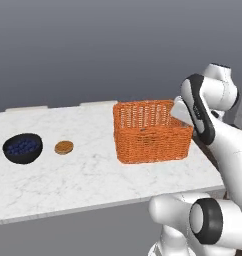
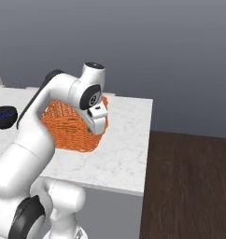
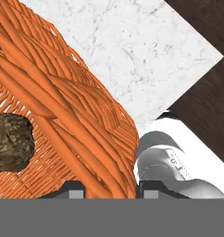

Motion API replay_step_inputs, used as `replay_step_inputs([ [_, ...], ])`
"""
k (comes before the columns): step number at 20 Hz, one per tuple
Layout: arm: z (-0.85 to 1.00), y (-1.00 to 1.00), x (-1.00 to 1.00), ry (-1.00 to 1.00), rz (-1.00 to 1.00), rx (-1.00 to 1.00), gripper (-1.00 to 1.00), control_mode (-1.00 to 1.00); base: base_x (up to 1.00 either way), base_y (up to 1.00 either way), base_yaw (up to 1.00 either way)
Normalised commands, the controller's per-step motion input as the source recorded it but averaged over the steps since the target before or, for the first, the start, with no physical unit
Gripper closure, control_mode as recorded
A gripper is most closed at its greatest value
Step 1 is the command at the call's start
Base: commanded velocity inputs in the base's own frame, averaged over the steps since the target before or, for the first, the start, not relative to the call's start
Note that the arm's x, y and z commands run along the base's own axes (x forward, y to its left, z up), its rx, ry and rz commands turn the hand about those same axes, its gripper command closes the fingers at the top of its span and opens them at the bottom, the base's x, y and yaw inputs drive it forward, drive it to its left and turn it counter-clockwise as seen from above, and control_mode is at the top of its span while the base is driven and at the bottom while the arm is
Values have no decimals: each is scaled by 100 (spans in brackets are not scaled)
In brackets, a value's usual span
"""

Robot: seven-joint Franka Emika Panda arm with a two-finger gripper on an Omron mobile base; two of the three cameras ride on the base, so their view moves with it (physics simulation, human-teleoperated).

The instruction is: Open the cabinet, pick up the bread from the cabinet and place it in the basket. Then move the basket to the dining counter.

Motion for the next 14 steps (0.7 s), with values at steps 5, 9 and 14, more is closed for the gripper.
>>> replay_step_inputs([
  [5, -76, 0, 100, 22, 0, 10, 100, -100, 0, 0, 0],
  [9, -81, 0, 93, 12, 0, 14, 100, -100, 0, 0, 0],
  [14, -66, -3, 43, -6, 4, 6, 100, -100, 0, 0, 0],
])
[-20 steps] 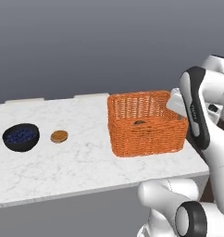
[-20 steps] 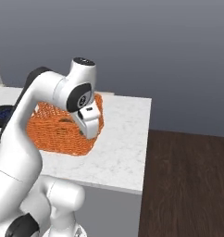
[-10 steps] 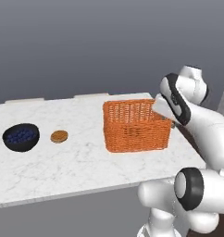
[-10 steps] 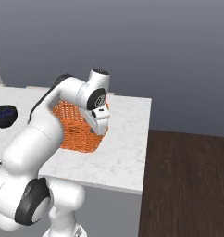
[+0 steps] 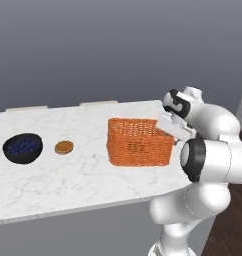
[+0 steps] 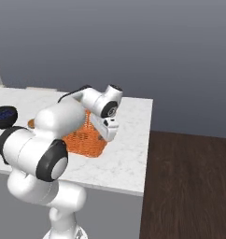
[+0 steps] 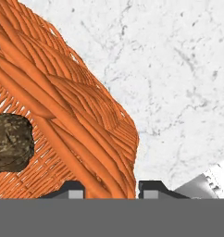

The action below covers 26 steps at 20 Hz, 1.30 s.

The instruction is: Open the cabinet, pick up the bread from the cabinet and place it in the basket. Then move the basket to the dining counter.

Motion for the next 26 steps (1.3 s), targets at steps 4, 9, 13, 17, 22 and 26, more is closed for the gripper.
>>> replay_step_inputs([
  [4, -56, 0, 16, -23, 3, -4, 100, -100, 0, 0, 0],
  [9, -38, 0, 1, -29, 0, -14, 100, -100, 0, 0, 0],
  [13, -8, 0, 9, -4, 0, -1, 100, -100, 0, 0, 0],
  [17, 2, 9, 3, 3, 0, 0, -100, -100, 0, 0, 0],
  [22, 27, 2, 3, 8, 1, -3, -100, -100, 0, 0, 0],
  [26, 72, -1, 6, 13, 2, -6, -100, -100, 0, 0, 0],
])
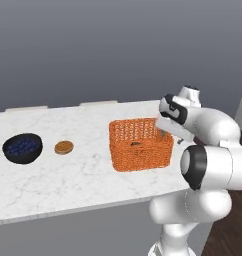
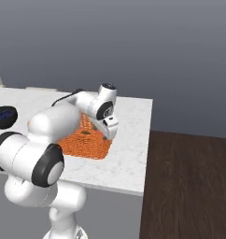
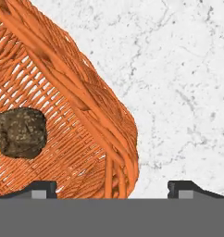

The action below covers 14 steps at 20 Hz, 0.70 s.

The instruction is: Open the cabinet, pick up the bread from the cabinet and place it in the basket. Then move the basket to the dining counter.

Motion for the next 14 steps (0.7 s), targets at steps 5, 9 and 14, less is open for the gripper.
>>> replay_step_inputs([
  [5, 97, 15, -9, 7, 9, -9, -100, -100, 0, 0, 0],
  [9, 100, 29, -76, -5, 23, -16, -100, -100, 0, 0, 0],
  [14, 100, 31, -100, -28, 31, -24, -100, -100, 0, 0, 0],
])
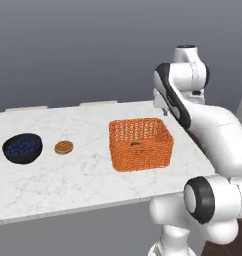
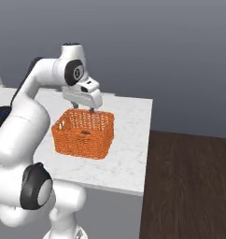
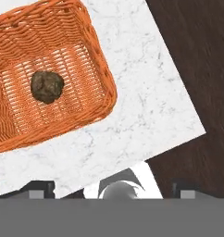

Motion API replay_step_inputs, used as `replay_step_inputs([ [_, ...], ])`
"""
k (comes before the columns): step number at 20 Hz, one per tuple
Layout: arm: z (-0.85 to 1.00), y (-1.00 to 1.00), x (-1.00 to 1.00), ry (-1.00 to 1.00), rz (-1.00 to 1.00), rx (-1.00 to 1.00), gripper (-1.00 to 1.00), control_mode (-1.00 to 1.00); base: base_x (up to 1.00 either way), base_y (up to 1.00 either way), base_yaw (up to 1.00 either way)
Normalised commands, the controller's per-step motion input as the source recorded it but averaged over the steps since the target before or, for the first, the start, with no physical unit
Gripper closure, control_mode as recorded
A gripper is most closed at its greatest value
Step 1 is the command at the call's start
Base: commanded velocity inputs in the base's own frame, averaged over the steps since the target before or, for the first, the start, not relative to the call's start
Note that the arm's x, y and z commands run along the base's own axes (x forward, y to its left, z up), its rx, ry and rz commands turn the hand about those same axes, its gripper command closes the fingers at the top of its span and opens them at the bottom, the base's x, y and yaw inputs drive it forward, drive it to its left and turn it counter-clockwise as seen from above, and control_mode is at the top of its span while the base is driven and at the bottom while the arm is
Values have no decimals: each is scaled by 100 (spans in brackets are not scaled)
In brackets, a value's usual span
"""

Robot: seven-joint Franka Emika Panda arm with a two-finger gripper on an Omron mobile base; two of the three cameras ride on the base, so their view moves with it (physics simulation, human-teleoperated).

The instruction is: Open the cabinet, pick up the bread from the cabinet and place it in the basket. Then move the basket to the dining counter.

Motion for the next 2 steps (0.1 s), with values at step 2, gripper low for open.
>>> replay_step_inputs([
  [2, 100, 49, -100, -38, 29, -31, -100, -100, 0, 0, 0],
])
